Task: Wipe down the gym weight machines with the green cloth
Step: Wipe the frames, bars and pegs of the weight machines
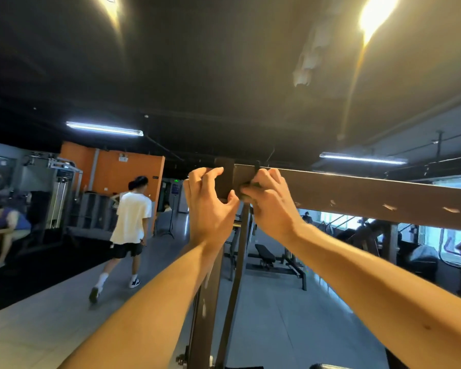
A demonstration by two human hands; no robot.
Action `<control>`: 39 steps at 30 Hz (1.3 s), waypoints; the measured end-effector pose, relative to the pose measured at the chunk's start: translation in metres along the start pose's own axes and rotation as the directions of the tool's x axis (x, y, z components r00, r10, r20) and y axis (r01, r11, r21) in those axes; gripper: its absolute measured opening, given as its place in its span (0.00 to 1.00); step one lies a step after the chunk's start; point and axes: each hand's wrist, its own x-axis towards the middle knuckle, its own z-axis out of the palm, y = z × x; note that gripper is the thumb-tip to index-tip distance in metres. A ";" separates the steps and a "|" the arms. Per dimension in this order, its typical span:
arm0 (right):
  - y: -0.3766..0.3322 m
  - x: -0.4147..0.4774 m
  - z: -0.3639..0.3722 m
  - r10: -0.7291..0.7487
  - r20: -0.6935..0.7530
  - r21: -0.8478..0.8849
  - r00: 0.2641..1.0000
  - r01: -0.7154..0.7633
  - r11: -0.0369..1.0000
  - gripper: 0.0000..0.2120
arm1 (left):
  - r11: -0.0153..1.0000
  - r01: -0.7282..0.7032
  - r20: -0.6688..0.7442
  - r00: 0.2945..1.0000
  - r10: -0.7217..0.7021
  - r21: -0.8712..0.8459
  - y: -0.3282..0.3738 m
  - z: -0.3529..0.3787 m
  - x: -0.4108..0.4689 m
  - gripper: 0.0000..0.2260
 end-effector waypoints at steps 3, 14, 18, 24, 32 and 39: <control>0.030 -0.029 -0.028 0.054 -0.038 -0.080 0.998 -0.057 0.995 0.14 | 0.999 0.028 -0.029 0.999 -0.027 0.032 0.001 0.004 0.001 0.23; -0.010 0.015 0.008 0.021 -0.044 -0.019 0.999 -0.022 1.000 0.09 | 0.999 -0.043 -0.058 0.997 0.043 0.010 -0.003 0.005 0.000 0.23; 0.045 -0.042 -0.054 0.081 -0.034 -0.144 0.996 -0.085 0.986 0.16 | 0.998 0.009 -0.049 0.999 -0.006 0.058 0.001 0.006 0.000 0.24; 0.057 -0.070 -0.069 0.174 -0.179 -0.201 0.968 -0.209 0.957 0.09 | 0.998 0.047 -0.054 0.998 -0.045 0.035 0.004 0.007 0.000 0.24; 0.005 -0.014 -0.017 0.053 -0.122 -0.054 0.991 -0.060 0.997 0.11 | 0.954 -0.020 -0.063 0.997 0.041 0.298 0.019 0.014 -0.009 0.21; 0.103 -0.113 -0.111 0.208 -0.194 -0.188 0.959 -0.244 0.951 0.17 | 0.960 -0.182 0.146 0.977 0.153 0.211 0.052 0.064 -0.021 0.15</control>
